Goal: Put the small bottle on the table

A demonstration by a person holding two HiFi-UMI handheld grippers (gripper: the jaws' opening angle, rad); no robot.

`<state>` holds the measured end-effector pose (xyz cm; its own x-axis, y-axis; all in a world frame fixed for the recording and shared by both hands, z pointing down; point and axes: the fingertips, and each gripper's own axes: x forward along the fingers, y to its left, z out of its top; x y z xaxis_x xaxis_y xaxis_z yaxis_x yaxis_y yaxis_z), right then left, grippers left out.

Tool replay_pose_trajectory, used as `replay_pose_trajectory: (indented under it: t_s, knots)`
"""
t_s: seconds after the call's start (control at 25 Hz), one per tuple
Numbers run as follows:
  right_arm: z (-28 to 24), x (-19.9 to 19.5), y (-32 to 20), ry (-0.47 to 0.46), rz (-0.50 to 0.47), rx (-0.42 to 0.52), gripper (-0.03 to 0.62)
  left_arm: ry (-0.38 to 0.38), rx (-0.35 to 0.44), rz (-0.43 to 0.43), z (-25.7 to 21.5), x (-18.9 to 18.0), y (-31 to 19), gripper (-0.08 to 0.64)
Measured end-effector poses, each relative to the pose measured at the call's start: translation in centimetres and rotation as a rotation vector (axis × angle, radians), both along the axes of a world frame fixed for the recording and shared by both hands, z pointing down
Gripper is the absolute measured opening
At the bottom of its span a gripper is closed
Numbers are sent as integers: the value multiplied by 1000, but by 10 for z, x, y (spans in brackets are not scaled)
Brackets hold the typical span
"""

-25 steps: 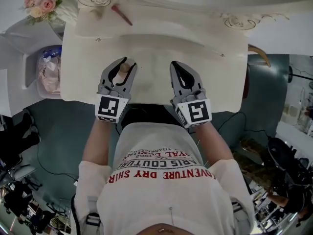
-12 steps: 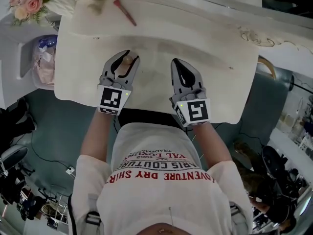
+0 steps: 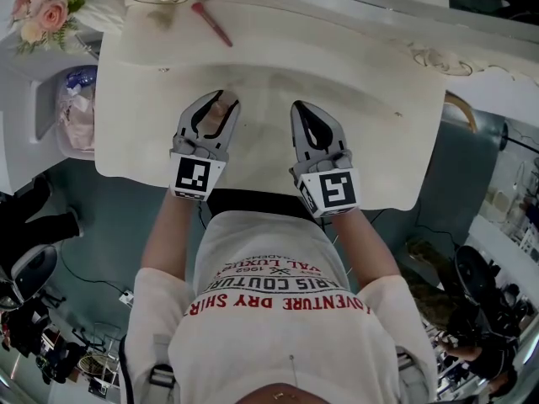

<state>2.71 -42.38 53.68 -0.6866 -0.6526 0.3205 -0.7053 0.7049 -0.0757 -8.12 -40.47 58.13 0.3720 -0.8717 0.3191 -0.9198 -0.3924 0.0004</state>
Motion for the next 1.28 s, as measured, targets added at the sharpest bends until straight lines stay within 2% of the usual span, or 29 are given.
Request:
replay_pose_trajectory:
  t_s: [0.28, 0.32, 0.4, 0.56, 0.76, 0.92, 1.04, 1.16, 1.28]
  knots:
    - [-7, 2, 13, 17, 24, 13, -2, 8, 44, -2, 1, 1, 4, 135]
    - [-9, 2, 16, 18, 26, 18, -1, 11, 48, 0, 0, 1, 5, 148]
    - [-14, 3, 21, 21, 42, 23, -2, 25, 56, 8, -5, 2, 8, 221]
    - [-29, 4, 32, 11, 79, 43, -2, 18, 67, 29, -26, 3, 21, 236]
    - [-56, 3, 51, -3, 102, 85, -1, 12, 91, 45, -73, 1, 41, 235]
    - [-82, 5, 68, -27, 123, 120, -2, 29, 129, 59, -117, -5, 63, 207]
    - [-101, 7, 83, -33, 133, 147, -2, 36, 137, 65, -140, -11, 82, 78]
    - [-117, 10, 99, -36, 151, 170, -2, 55, 137, 71, -159, -17, 100, 23]
    - [-135, 14, 111, -52, 175, 206, -2, 46, 178, 84, -183, -21, 112, 8]
